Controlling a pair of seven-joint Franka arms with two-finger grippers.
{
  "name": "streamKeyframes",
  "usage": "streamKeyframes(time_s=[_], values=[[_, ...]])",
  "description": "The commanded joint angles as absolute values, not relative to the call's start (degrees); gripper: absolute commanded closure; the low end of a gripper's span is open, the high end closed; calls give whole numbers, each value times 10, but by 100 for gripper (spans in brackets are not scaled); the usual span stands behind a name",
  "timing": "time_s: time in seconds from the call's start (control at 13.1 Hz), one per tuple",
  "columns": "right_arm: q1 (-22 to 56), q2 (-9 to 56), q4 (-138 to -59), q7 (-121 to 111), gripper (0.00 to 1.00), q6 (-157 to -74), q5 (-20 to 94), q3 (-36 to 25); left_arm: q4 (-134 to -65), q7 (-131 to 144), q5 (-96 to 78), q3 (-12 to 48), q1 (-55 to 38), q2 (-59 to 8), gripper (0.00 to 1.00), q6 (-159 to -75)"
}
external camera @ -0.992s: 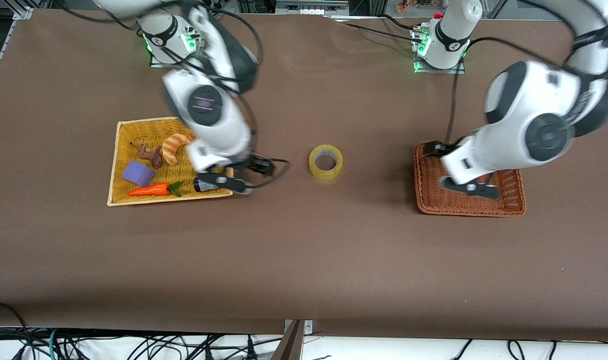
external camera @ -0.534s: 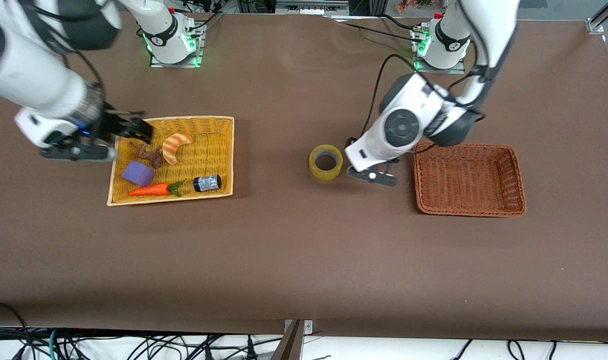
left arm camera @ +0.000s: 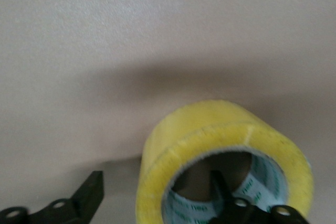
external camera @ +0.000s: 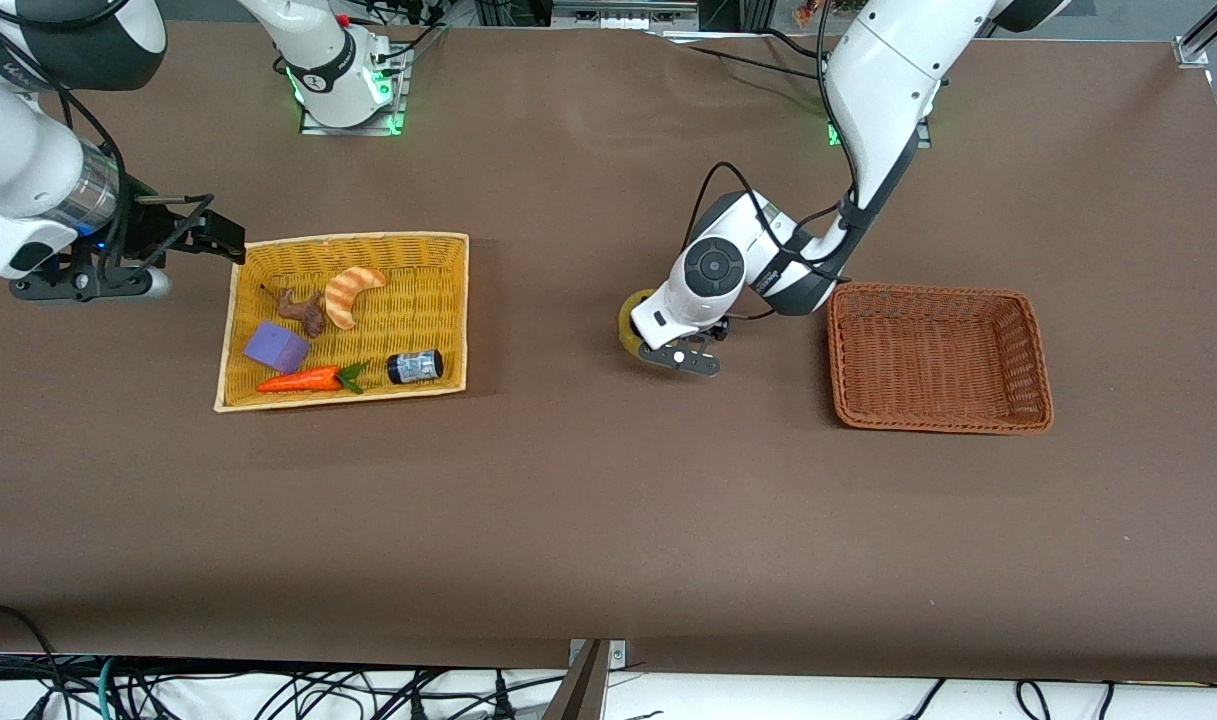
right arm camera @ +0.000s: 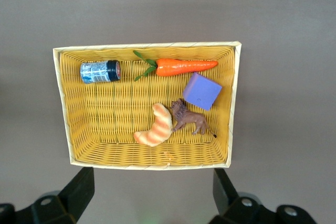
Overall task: Transfer tape with both arms
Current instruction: 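Grasp the tape roll with the left gripper while the right gripper withdraws, then carry the tape roll with the left gripper into the wicker basket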
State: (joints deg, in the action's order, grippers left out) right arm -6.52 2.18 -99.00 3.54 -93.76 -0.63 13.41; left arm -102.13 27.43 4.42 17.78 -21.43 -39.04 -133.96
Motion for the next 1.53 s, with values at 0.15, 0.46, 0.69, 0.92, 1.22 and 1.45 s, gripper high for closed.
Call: streamKeyframes(time_s=[0.15,0.46,0.69,0.92,1.22,1.45], values=[[-66,-2,-1013,27,0,-949,-1,134,-1013,282,63,174,-201,-359,100,-1265],[-66,-3,-1013,28,0,-948,-1,134,-1006,240,69,170,-150,-290,100,-1106],[-66,-1,-1013,30,0,-949,-1,134,-968,103,83,170,-57,-260,100,-994],[-66,0,-1013,32,0,-953,-4,135,-975,-37,152,170,42,-267,100,-996],[-66,3,-1013,35,0,-956,-5,137,-1009,-122,187,171,103,-300,100,-1077],[-66,4,-1013,35,0,-957,-6,138,-1017,-123,187,174,104,-299,0,-1104]])
